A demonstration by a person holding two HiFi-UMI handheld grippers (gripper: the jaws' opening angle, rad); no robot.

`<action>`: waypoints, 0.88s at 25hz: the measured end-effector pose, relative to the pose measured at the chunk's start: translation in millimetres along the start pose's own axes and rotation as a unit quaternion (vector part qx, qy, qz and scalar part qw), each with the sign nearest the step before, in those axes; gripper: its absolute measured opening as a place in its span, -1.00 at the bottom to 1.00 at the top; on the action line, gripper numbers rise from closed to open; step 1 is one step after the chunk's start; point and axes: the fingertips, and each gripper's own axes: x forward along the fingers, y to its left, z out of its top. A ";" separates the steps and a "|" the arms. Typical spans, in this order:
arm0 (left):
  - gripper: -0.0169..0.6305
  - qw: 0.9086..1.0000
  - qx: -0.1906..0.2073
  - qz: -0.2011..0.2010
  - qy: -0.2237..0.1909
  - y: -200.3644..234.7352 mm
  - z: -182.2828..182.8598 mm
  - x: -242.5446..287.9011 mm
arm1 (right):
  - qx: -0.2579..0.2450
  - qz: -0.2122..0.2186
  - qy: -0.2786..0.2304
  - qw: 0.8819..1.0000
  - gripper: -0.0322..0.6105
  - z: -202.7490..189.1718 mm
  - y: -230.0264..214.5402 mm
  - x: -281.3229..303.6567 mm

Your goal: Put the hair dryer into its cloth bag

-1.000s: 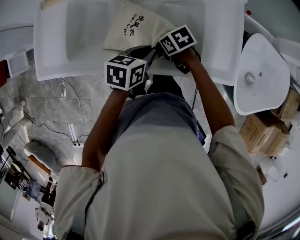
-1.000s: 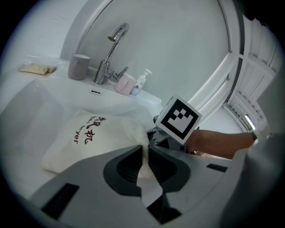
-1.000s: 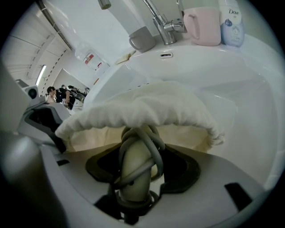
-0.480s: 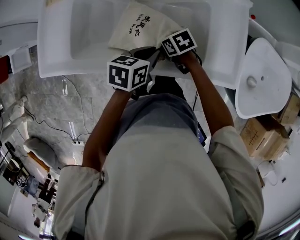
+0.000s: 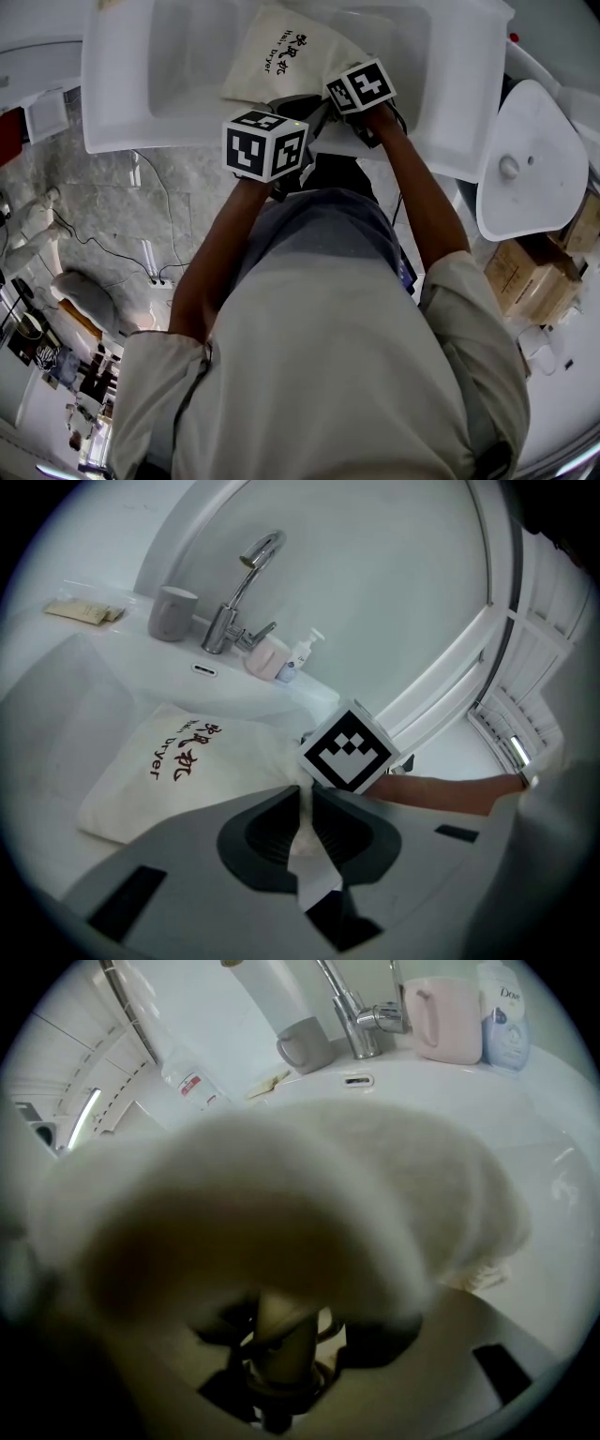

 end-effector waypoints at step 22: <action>-0.81 0.999 -0.052 -0.008 0.016 31.2 -5.9 -9.7 | -0.006 0.038 0.008 0.999 -0.11 15.2 13.8 40.7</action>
